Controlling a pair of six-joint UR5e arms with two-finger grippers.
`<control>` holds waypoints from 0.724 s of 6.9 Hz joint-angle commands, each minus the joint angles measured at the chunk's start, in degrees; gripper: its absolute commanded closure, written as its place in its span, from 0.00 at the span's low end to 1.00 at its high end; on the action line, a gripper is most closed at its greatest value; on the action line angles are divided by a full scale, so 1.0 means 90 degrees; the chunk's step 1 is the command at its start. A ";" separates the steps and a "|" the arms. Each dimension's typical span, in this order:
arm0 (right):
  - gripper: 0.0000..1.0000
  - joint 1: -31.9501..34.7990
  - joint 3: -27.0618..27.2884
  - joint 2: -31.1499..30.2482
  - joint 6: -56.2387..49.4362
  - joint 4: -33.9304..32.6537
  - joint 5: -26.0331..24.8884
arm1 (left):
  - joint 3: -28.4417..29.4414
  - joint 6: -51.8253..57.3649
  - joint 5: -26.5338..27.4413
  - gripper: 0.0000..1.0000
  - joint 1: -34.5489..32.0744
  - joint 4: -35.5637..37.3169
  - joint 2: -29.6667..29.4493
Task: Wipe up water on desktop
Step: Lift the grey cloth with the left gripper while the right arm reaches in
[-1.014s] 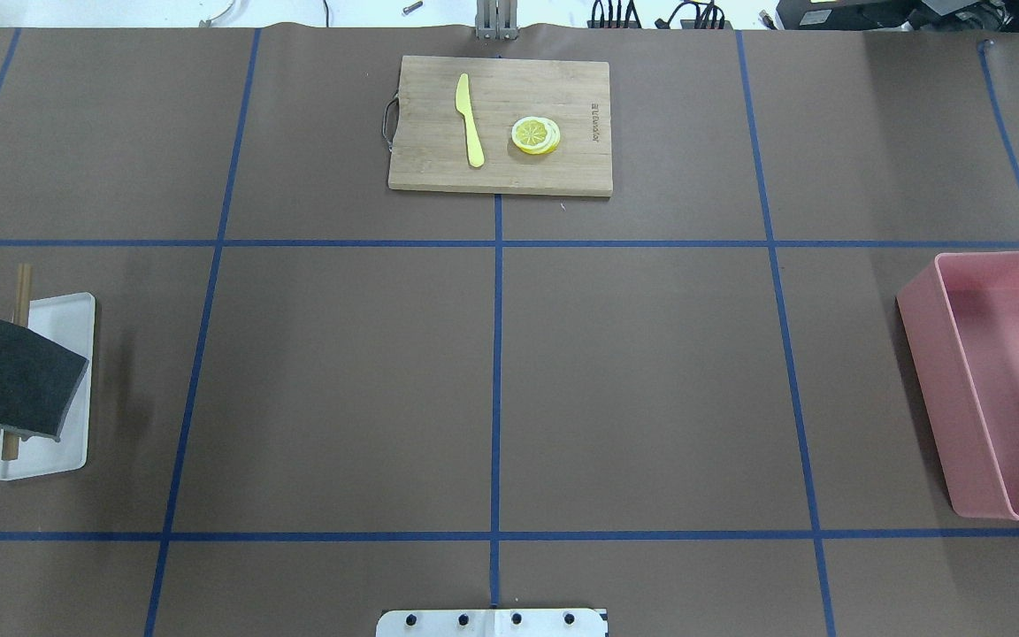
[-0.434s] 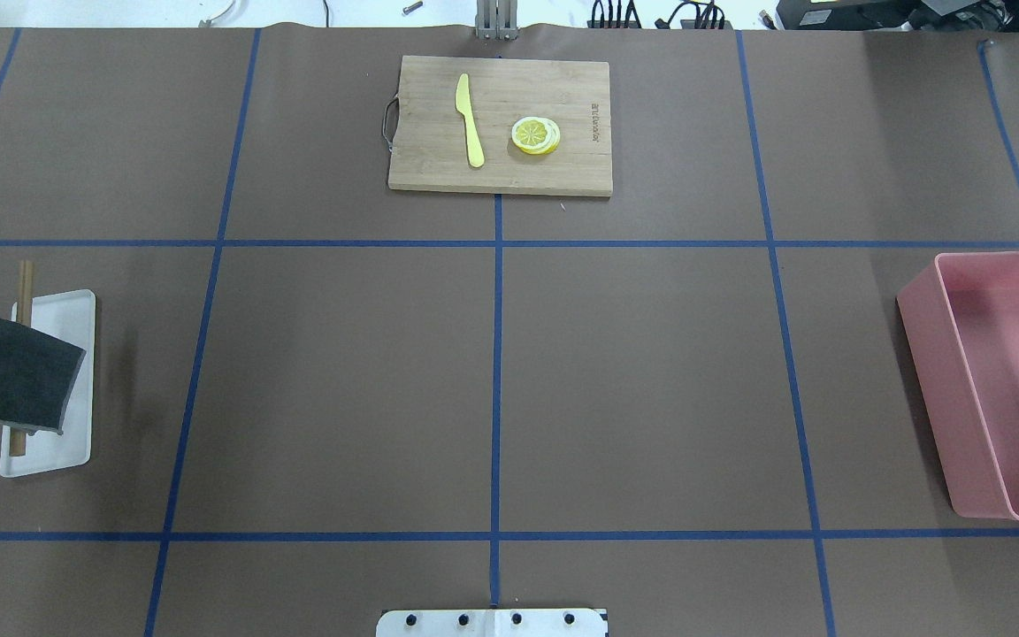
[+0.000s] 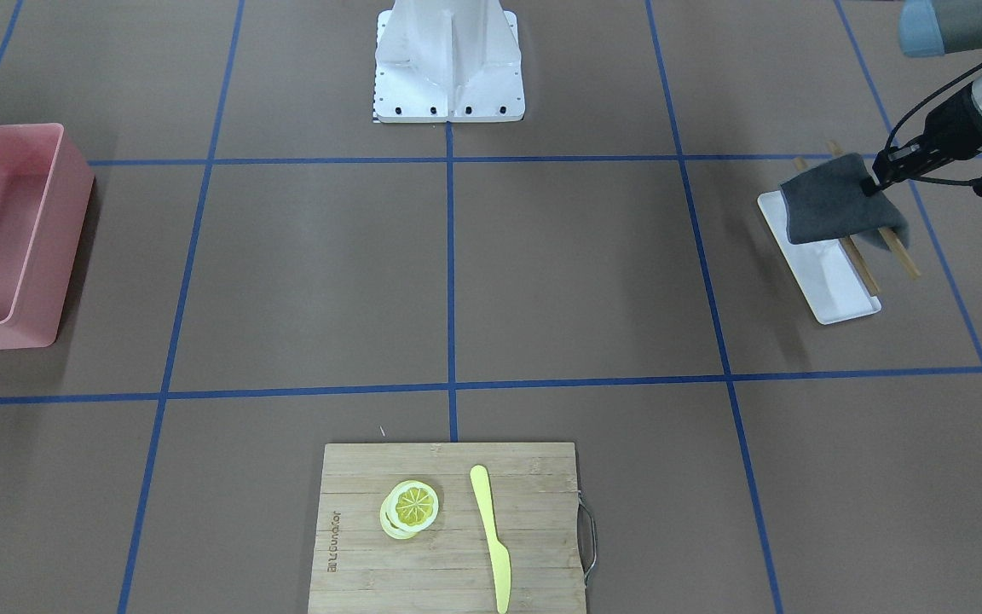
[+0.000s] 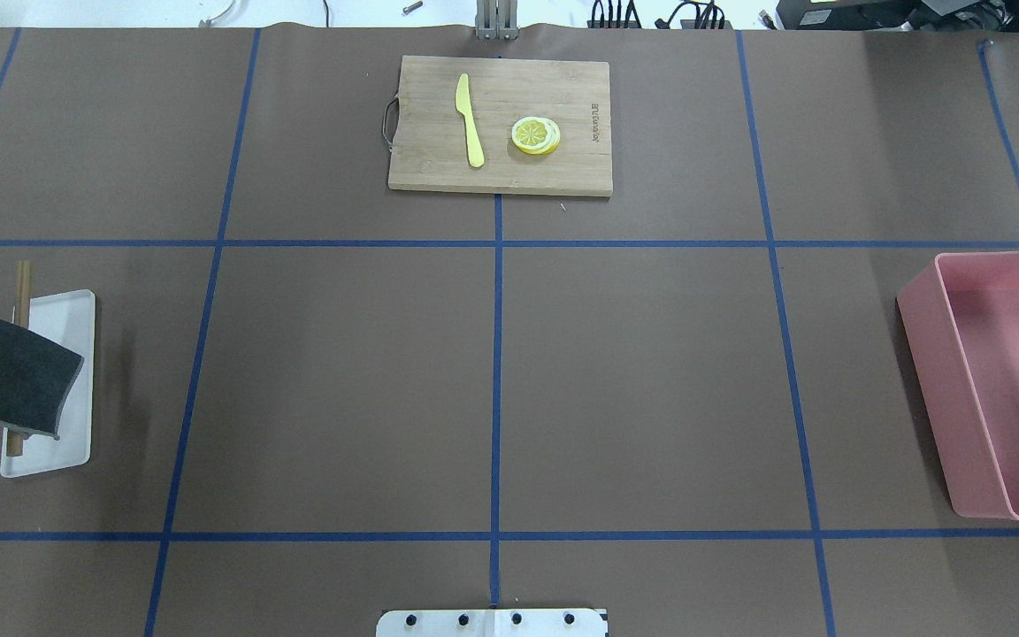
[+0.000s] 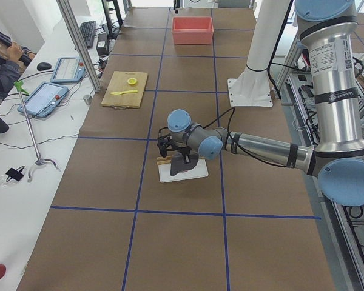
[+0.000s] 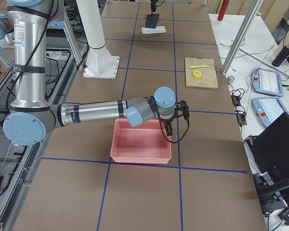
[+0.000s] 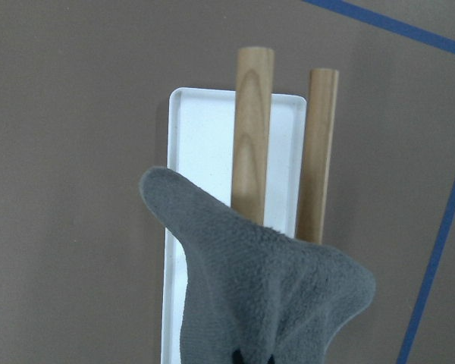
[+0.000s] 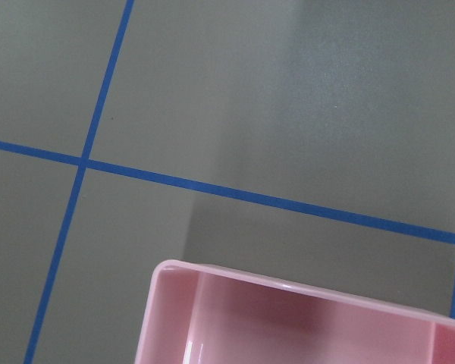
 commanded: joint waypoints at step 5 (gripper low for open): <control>0.00 -0.1778 0.1287 0.1731 0.3312 -0.0011 -0.1305 | 0.0582 -0.4267 -0.0506 1.00 0.0422 0.0025 -0.4031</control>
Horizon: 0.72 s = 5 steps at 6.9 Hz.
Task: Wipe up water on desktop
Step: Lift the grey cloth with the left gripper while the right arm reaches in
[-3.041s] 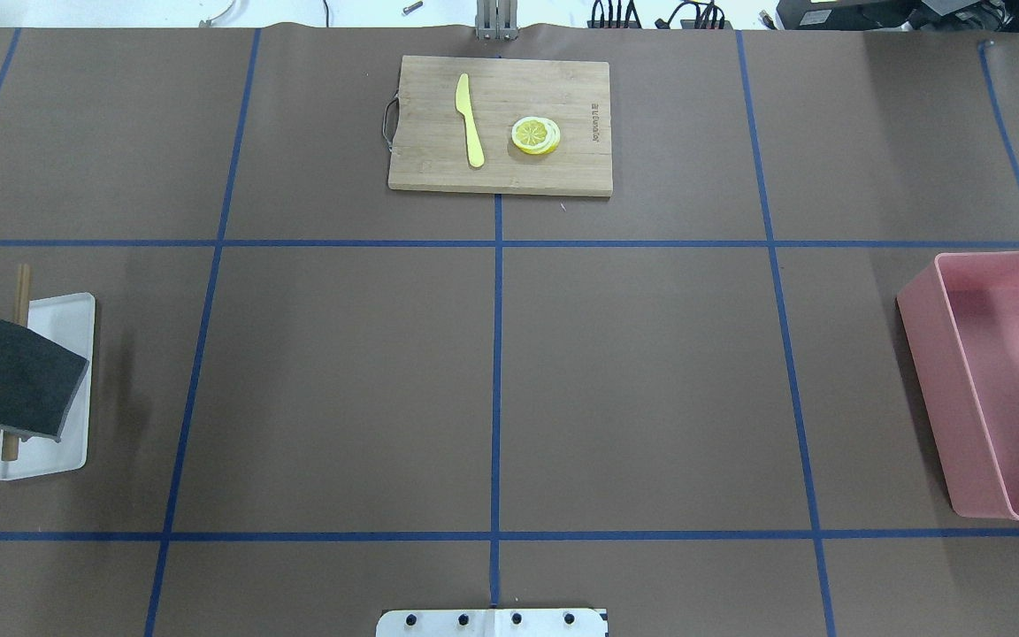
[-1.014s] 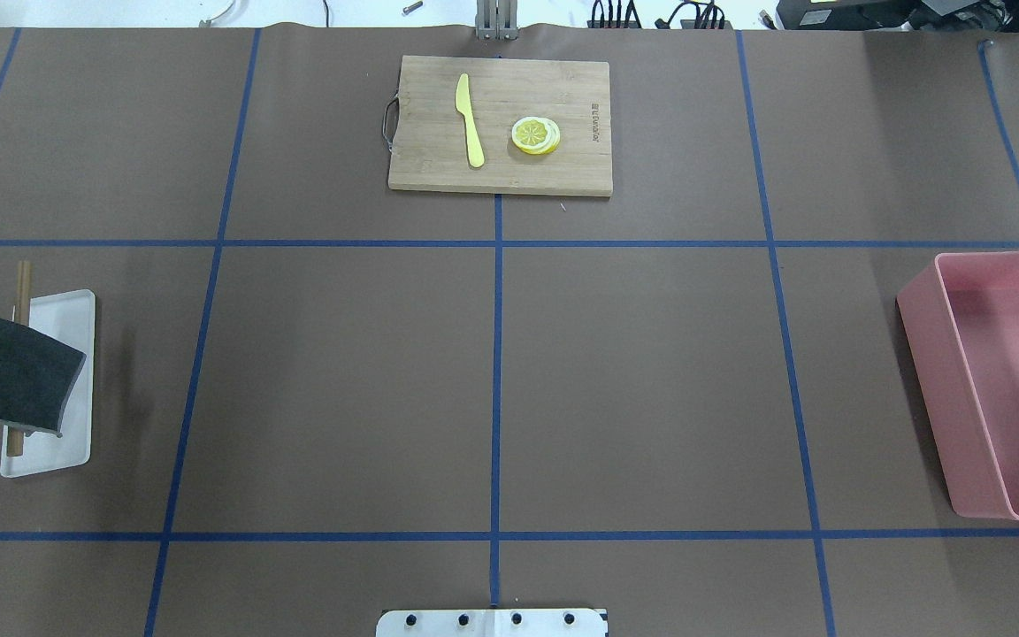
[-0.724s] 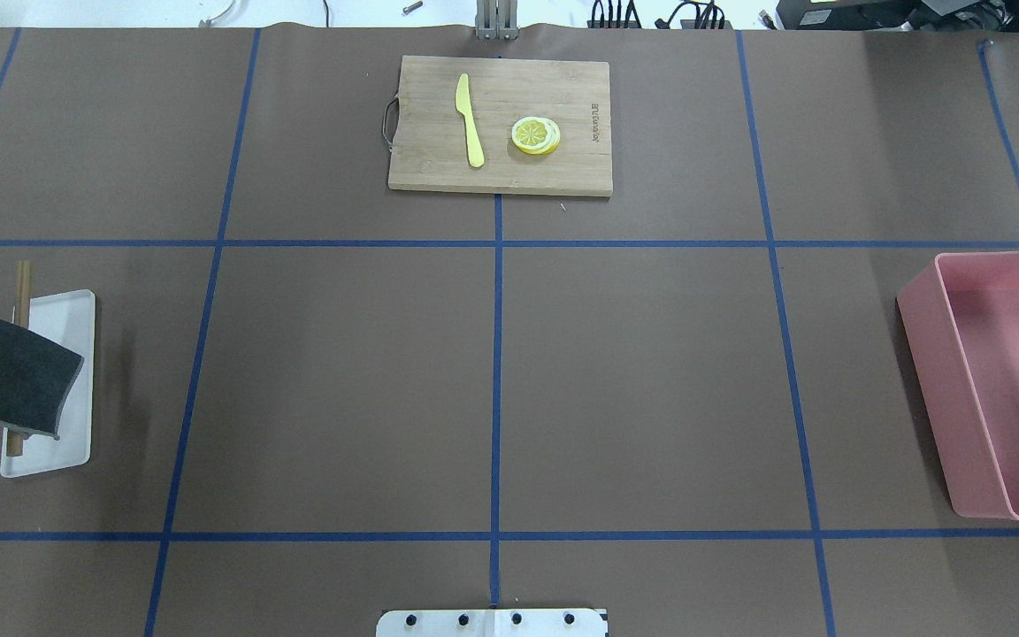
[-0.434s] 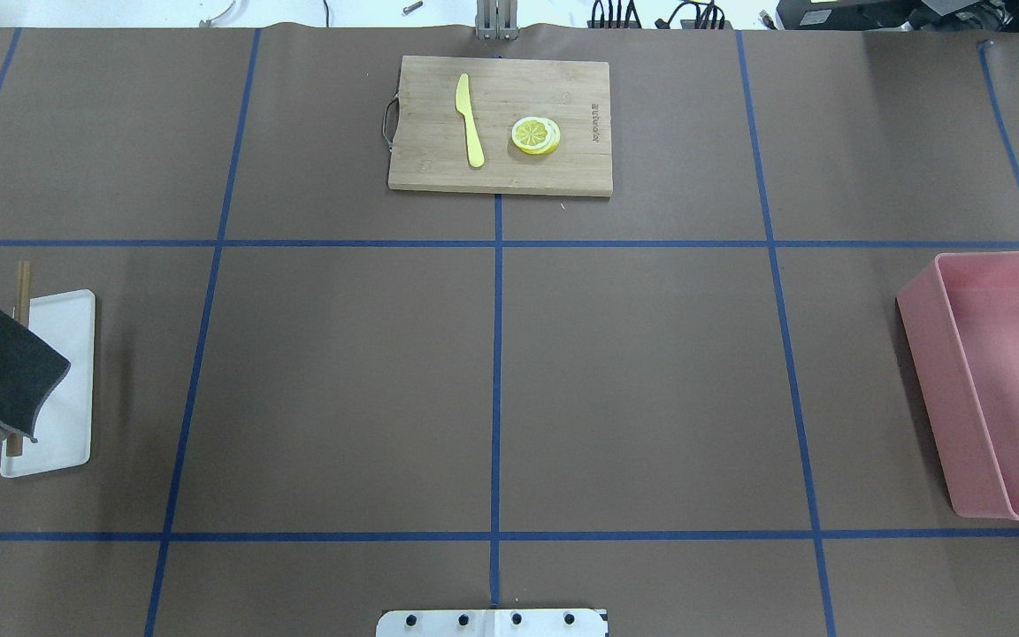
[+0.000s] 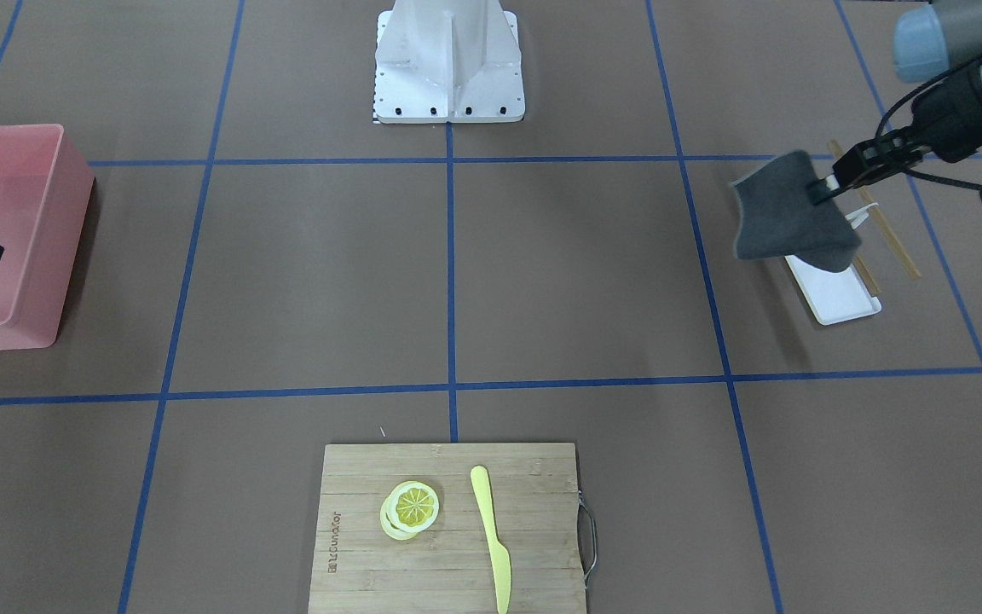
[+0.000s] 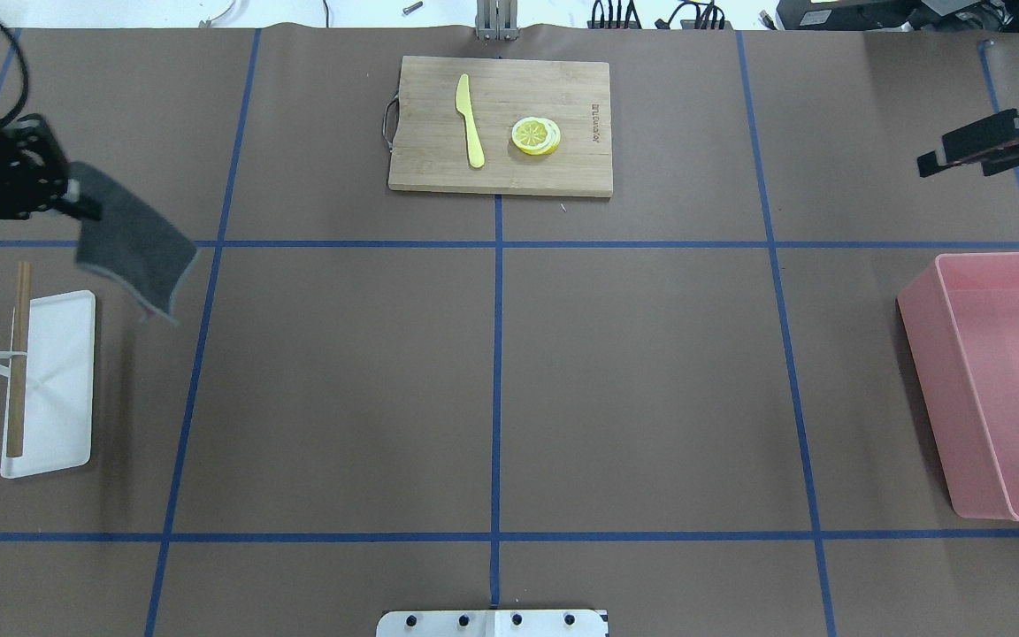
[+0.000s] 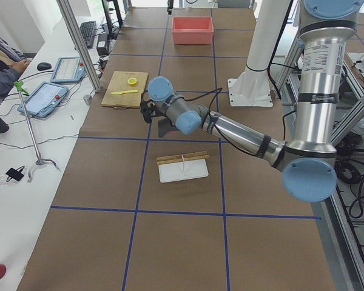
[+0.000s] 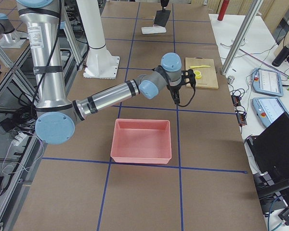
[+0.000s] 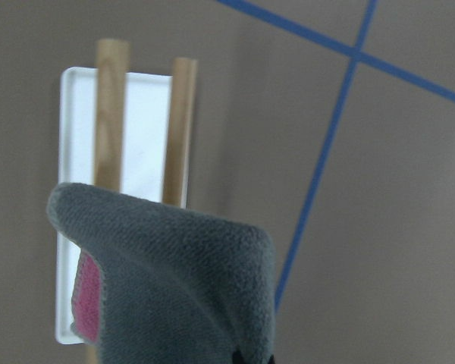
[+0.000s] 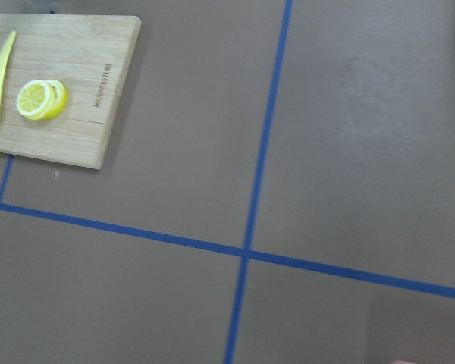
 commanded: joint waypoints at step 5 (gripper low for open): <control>0.00 -0.3949 0.1154 0.2050 0.2480 -0.0037 -0.4181 | 0.0603 -0.3316 0.2258 1.00 0.1876 -0.0017 -0.2681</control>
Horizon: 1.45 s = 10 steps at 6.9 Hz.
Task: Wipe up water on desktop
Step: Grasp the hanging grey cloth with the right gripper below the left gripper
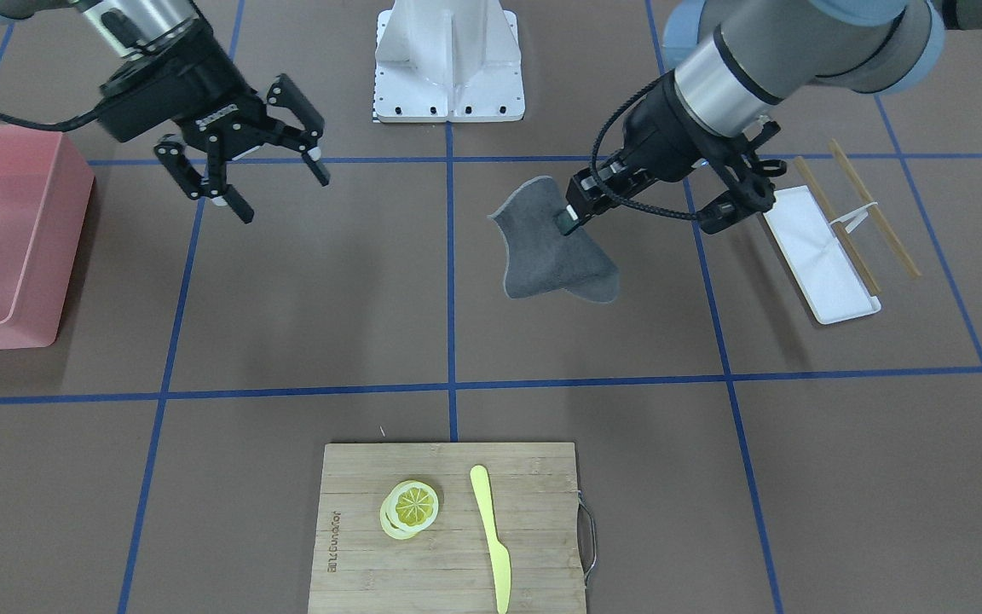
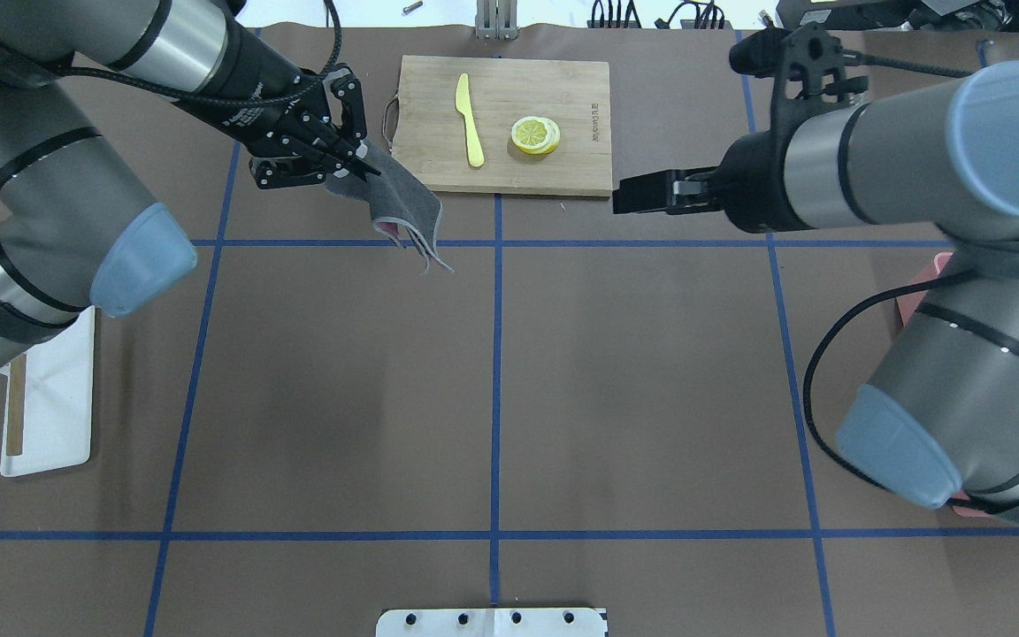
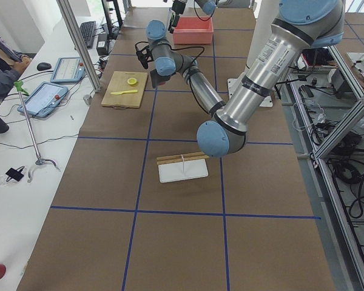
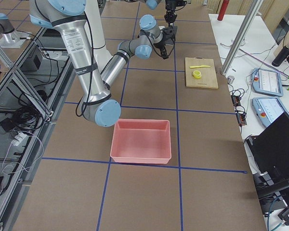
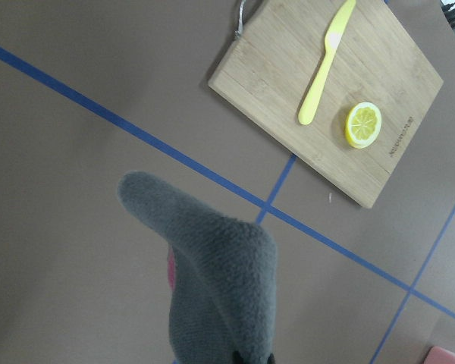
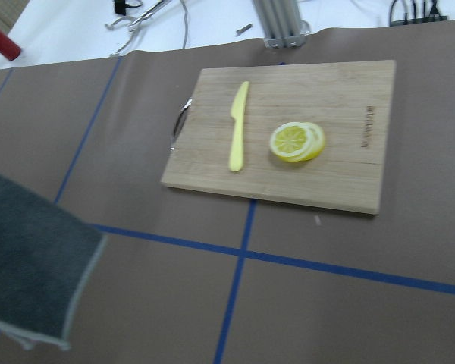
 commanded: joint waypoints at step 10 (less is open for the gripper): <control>0.00 -0.2463 -0.0052 0.0746 -0.1313 0.0105 -0.3715 | -0.0475 -0.0955 0.0321 1.00 0.0918 -0.0034 -0.0346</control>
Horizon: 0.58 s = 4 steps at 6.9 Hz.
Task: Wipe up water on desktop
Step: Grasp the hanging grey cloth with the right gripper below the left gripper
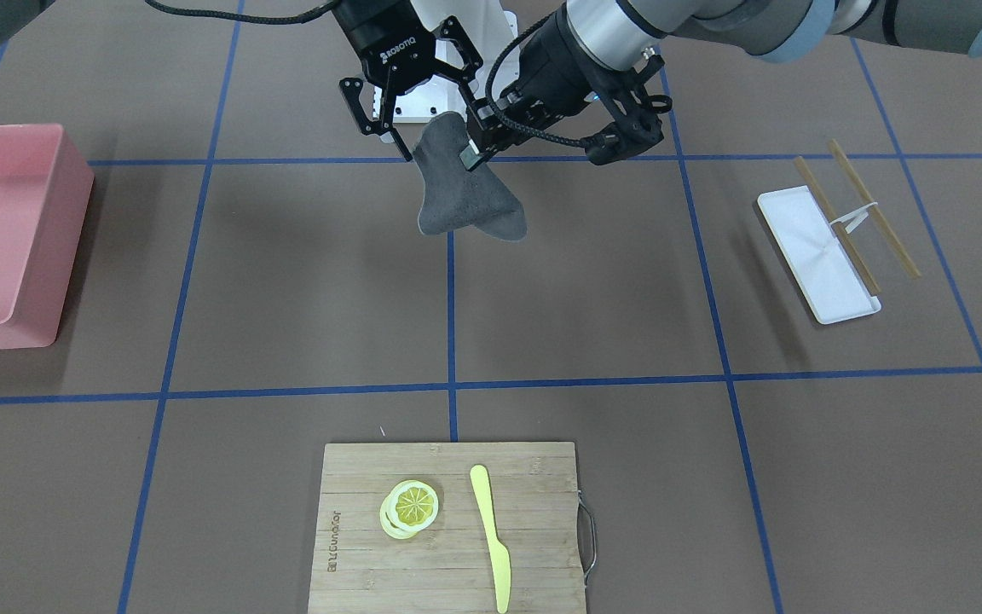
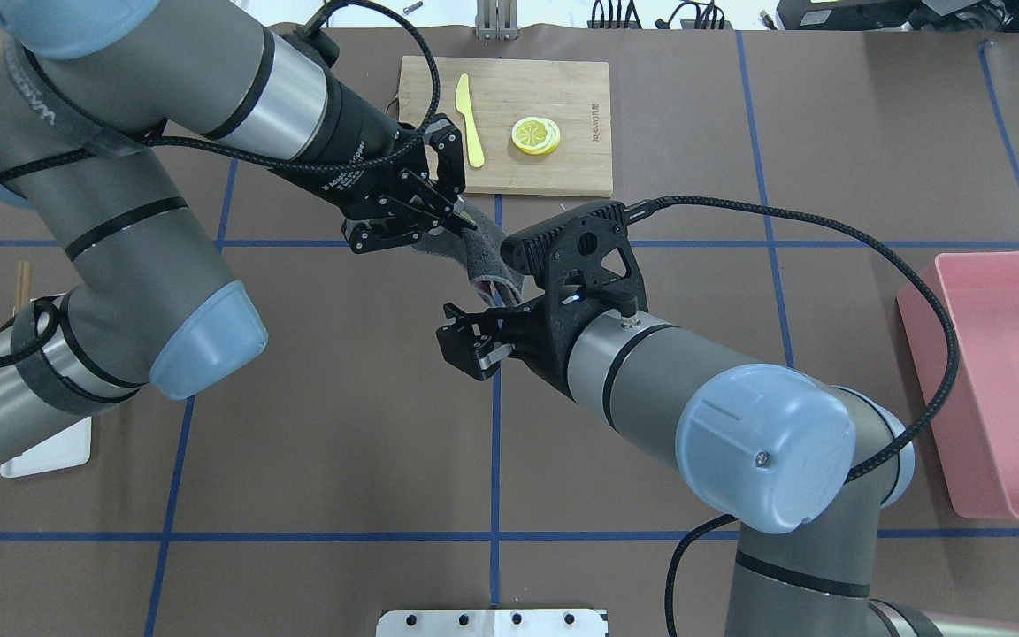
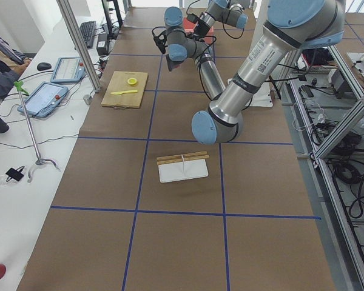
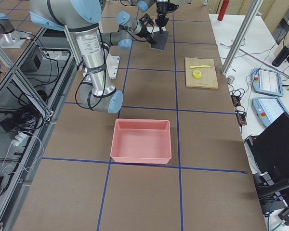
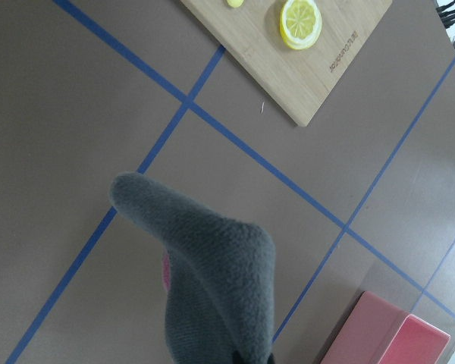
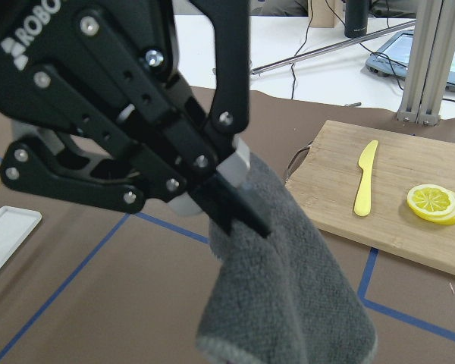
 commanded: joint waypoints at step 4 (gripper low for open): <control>1.00 -0.0340 0.0029 -0.0072 0.0659 0.0312 -0.0101 | -0.0161 -0.0146 -0.0038 1.00 0.0190 -0.0009 0.0043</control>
